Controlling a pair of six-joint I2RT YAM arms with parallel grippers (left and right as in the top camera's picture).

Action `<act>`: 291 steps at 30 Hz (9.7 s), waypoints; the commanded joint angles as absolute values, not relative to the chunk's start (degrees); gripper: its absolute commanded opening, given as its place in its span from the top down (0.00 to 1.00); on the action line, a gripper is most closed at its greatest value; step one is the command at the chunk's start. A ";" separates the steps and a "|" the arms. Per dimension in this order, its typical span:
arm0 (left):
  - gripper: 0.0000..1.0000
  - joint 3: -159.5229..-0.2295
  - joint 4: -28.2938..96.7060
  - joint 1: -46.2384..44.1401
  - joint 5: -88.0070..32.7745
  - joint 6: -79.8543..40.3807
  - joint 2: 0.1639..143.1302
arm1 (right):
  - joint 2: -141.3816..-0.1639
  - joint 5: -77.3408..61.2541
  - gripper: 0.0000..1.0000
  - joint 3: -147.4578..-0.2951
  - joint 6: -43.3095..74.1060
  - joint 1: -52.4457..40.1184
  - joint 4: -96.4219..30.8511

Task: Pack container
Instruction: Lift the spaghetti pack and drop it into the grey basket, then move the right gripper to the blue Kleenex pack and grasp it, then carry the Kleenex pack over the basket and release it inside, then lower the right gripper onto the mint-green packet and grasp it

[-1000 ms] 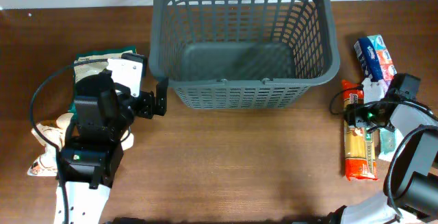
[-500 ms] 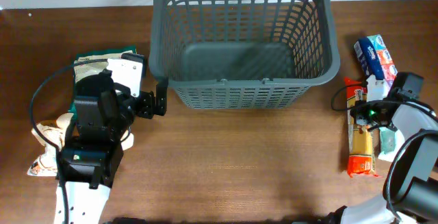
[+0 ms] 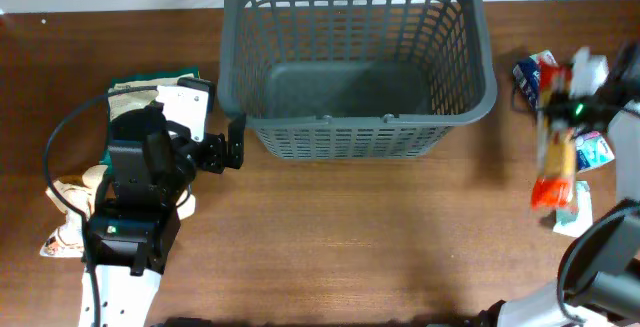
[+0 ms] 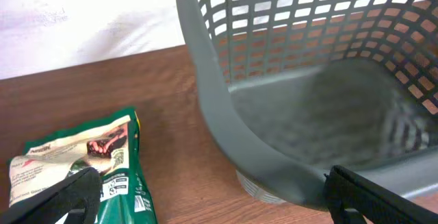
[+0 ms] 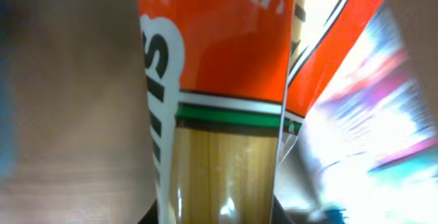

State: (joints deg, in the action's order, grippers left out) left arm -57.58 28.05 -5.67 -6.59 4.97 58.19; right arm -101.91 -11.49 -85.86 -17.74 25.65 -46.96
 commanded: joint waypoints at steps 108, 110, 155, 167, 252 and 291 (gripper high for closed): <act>0.01 -58.28 33.26 -5.87 -1.89 5.89 61.65 | -127.31 -12.49 0.01 -103.72 -41.87 31.38 -47.83; 0.01 -58.28 33.26 -5.87 -1.89 5.89 62.35 | -128.64 -12.47 0.01 -103.72 -42.26 30.37 -46.39; 0.01 -58.28 31.07 -5.87 -2.11 5.89 63.96 | -123.92 -27.64 0.97 -147.26 -21.85 21.98 -46.37; 0.01 -58.28 30.89 -5.87 -2.09 5.89 63.96 | -123.85 -48.18 0.96 -165.12 -20.16 1.72 -50.43; 0.01 -58.26 31.94 -5.85 -0.67 5.96 71.92 | -119.22 -10.85 0.08 -97.65 -32.56 37.93 -75.88; 0.01 -58.26 32.21 -5.85 -0.58 6.13 72.05 | -106.74 12.25 0.01 -84.31 -8.58 43.70 -73.19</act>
